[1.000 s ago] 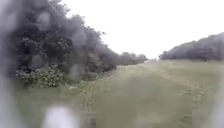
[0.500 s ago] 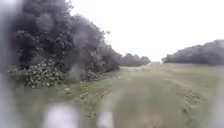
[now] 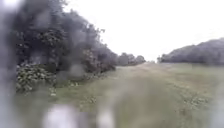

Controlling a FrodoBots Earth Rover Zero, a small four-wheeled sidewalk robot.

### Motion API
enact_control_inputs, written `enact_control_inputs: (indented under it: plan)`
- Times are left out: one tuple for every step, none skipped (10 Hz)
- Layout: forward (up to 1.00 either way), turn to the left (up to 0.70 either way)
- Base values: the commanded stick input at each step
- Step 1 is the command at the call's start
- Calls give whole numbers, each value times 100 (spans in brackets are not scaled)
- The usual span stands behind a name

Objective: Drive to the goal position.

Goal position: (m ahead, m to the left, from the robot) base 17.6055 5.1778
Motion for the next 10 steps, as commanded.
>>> enact_control_inputs:
  plan:
    - [85, -26]
    - [85, -26]
    - [85, -26]
    - [85, -26]
    - [85, -26]
    - [85, -25]
    - [85, -24]
    - [85, -22]
    - [85, -20]
    - [85, -20]
